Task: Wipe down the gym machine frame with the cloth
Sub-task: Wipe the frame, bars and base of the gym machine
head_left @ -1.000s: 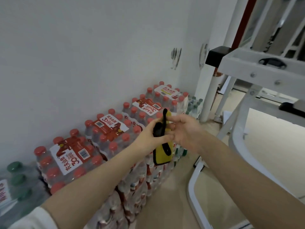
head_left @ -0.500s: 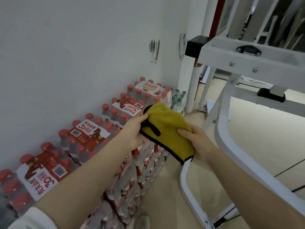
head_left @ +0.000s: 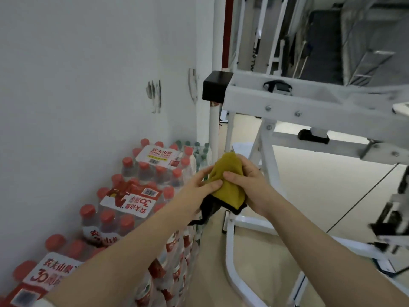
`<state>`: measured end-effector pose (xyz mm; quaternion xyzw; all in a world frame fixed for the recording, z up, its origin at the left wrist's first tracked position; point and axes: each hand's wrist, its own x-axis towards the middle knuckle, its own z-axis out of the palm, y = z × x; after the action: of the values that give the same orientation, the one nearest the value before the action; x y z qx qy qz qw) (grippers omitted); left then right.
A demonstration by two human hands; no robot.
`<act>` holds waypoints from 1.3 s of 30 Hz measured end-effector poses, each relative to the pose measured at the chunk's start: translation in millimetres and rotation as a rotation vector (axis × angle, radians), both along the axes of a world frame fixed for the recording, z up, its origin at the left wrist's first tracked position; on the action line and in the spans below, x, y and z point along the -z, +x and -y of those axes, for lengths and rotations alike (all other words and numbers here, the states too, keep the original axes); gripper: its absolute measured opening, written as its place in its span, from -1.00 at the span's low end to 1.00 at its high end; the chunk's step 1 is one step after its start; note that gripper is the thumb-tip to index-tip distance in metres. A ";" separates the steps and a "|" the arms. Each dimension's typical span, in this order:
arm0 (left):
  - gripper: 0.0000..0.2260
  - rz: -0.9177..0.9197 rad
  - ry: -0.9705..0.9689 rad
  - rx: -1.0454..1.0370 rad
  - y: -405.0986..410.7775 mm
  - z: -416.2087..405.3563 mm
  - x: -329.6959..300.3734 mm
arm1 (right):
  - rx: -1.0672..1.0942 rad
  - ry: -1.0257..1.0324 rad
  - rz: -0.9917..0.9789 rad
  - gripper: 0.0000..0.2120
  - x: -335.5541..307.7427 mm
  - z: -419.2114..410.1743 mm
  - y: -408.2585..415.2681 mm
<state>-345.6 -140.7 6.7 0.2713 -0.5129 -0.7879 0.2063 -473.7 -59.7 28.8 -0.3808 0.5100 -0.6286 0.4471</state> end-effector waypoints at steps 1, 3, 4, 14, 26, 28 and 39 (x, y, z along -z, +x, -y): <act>-0.58 -0.011 0.038 -0.001 -7.0 6.3 -0.8 | 0.033 0.022 -0.064 -0.64 2.4 3.1 -8.9; -0.67 0.008 0.057 0.001 -22.3 19.3 2.2 | 0.071 0.076 -0.214 -0.55 7.0 7.6 -27.0; -0.68 0.014 0.055 0.012 -31.4 25.5 4.2 | 0.078 0.094 -0.251 -0.50 10.9 8.7 -35.6; -0.68 0.296 -0.374 0.038 -159.8 60.2 30.0 | 0.508 0.243 -0.599 -0.57 45.3 37.2 -162.3; -0.60 0.295 -0.024 0.041 -269.7 103.1 86.6 | 0.039 0.469 -1.430 -0.54 149.0 82.9 -278.7; -0.60 0.304 0.006 0.038 -283.1 113.5 89.6 | 0.064 0.475 -1.426 -0.62 145.9 102.7 -295.5; -0.30 0.386 -0.314 0.438 -304.1 109.8 114.1 | 0.067 0.411 -1.259 -0.47 140.0 151.3 -353.0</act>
<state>-649.7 -250.5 -107.3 0.2637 -0.7039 -0.6588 -0.0298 -826.7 -211.0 -111.2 -0.5663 0.7950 -0.1892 0.1074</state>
